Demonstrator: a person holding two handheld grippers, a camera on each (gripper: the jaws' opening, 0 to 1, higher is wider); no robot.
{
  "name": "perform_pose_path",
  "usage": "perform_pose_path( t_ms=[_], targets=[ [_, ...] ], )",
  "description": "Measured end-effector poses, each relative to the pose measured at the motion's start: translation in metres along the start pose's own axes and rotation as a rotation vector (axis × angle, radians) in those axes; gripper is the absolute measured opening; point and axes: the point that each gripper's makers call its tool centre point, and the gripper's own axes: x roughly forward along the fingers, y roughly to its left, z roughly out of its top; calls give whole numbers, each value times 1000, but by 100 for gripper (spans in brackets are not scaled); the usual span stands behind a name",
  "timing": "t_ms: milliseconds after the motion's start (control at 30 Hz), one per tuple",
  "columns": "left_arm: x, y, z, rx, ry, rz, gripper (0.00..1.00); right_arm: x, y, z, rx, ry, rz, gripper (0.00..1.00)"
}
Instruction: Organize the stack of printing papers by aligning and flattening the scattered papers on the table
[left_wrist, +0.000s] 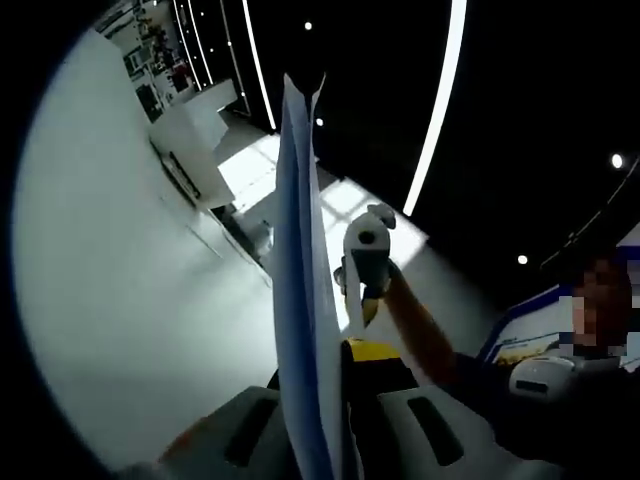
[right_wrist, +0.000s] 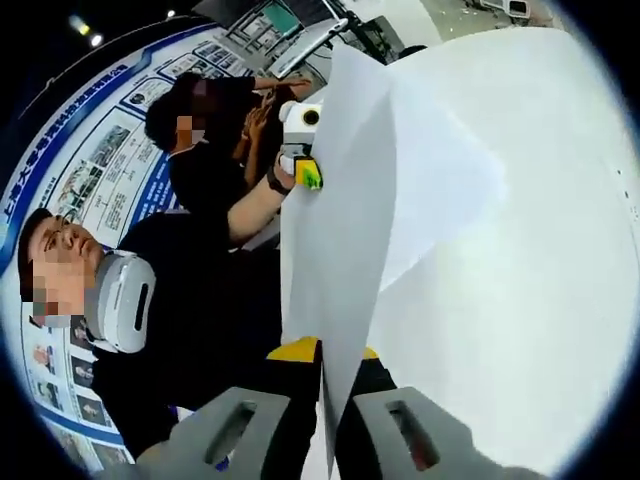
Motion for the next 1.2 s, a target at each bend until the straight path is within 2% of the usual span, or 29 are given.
perform_pose_path(
  t_ms=[600, 1200],
  targets=[
    [-1, -1, 1, 1, 1, -2, 6, 5, -5, 2, 3, 0, 7, 0],
    [2, -3, -1, 1, 0, -2, 6, -1, -12, 0, 18, -1, 8, 0]
  ],
)
